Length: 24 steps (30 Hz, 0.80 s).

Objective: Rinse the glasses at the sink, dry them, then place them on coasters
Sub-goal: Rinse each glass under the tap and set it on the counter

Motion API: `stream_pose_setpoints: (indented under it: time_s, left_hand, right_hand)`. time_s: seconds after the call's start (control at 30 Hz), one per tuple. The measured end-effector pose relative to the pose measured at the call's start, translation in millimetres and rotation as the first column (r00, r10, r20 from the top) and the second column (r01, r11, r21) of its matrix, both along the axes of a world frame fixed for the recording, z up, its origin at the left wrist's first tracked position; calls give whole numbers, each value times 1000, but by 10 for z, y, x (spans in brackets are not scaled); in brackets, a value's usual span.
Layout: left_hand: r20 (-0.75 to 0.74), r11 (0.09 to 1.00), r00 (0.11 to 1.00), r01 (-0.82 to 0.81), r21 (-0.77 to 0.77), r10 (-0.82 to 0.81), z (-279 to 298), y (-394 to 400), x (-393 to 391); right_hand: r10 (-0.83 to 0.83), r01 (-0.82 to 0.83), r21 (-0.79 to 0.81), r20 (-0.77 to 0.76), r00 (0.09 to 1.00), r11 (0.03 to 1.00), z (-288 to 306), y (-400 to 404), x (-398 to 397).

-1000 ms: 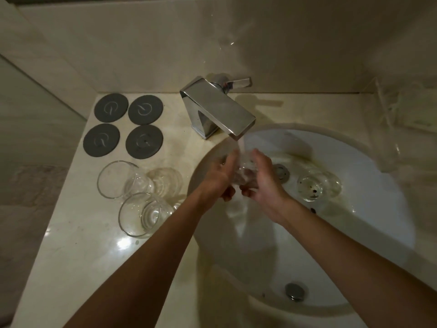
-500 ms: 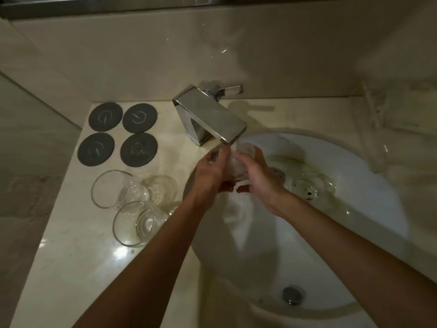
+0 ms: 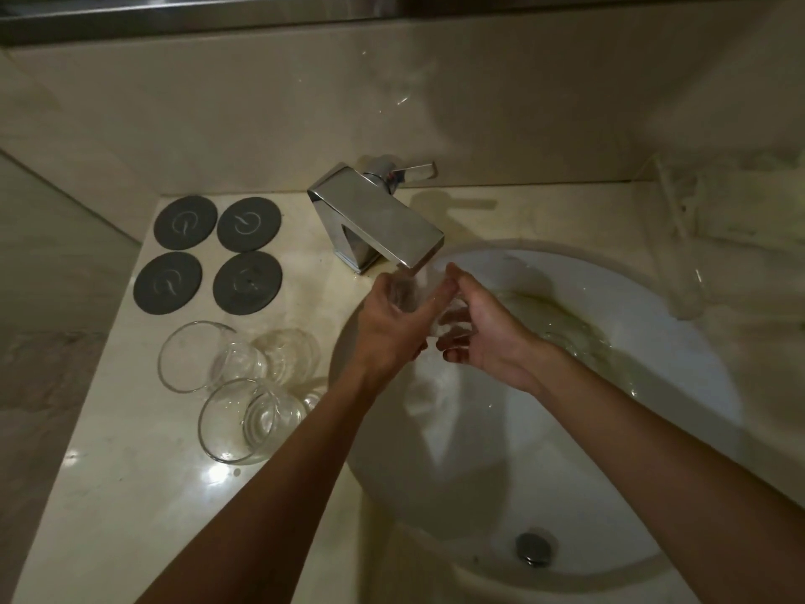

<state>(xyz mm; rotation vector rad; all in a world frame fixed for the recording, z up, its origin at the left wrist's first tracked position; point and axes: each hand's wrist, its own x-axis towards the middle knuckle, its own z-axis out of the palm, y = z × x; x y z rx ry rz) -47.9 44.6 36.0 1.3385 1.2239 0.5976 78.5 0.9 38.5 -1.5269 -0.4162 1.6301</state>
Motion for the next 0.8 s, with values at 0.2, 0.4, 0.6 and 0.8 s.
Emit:
stream_pose_setpoints:
  time_s: [0.2,0.4,0.6,0.8]
  left_hand:
    - [25,946,999,-19,-323,28,48,50,9]
    - [-57,889,995,52,-454,-87,88,120,3]
    - [60,950,990,141,-280,-130,13,10,-92]
    - [203,919,979,91,-384,-12,-88,-4,-101]
  right_hand:
    - [26,-43,160,107,994,986,31,-86,-61]
    - [-133,121,116,109,985,986,-12,-79,-116]
    - [-339,340,-33,-189,921,940,-71,-129,-112]
    - [-506,447,-248,-287,813,859,-167,-146,-177]
